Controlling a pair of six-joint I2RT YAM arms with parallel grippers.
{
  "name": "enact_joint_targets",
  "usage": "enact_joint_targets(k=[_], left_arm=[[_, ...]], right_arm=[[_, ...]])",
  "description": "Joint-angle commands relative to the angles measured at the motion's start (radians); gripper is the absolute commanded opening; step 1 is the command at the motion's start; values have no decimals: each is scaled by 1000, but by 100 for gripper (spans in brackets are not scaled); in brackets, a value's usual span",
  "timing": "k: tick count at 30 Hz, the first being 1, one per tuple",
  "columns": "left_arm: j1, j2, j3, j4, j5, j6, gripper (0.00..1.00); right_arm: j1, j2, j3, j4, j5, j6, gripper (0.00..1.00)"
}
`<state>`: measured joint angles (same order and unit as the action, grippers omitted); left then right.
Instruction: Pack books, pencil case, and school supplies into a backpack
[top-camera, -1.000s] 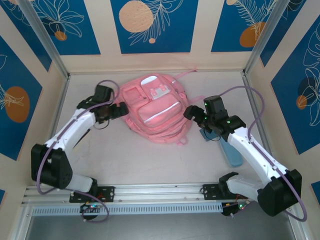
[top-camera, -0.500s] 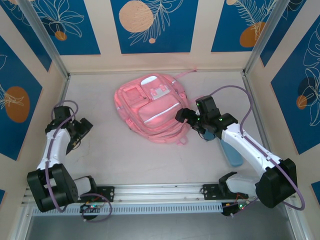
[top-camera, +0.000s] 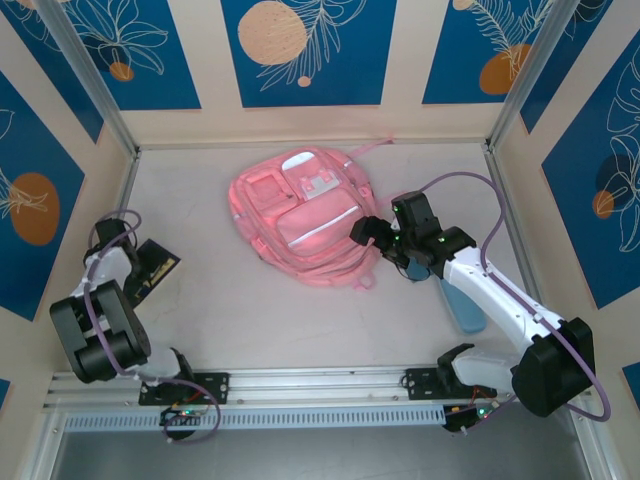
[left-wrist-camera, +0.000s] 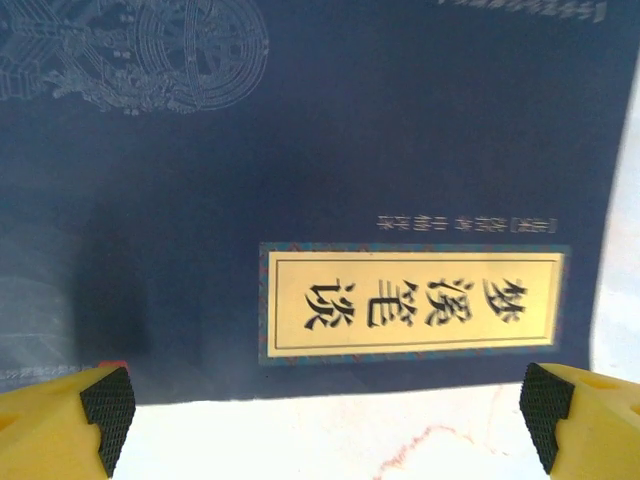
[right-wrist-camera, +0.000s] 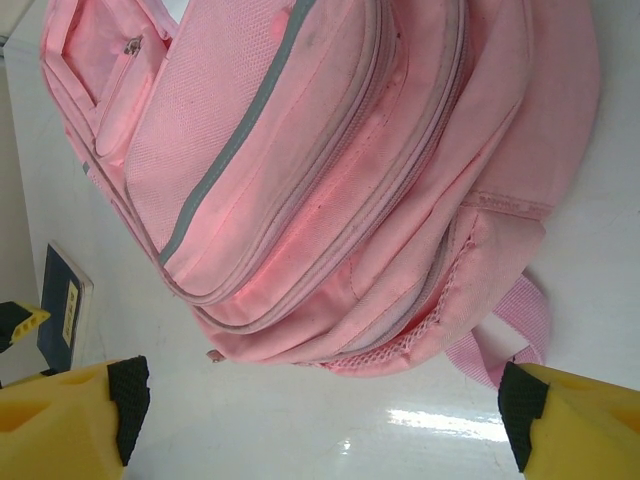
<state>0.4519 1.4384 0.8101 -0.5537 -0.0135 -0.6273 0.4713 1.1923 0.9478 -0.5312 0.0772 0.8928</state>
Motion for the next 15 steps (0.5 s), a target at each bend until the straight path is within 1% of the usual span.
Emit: enact_joint_targets(k=[1,7,15], left_arm=[[12,31,19,18,-34,3,100],[11,97,57,11,-22,47,100],[12,136,75,9,-17,65,100]], right_arm=[[7,-13,-2,-4,-18,5,92],[3,-10,-4,-16,-13,3,91],[-1,-9,-15,-22,-19,9,91]])
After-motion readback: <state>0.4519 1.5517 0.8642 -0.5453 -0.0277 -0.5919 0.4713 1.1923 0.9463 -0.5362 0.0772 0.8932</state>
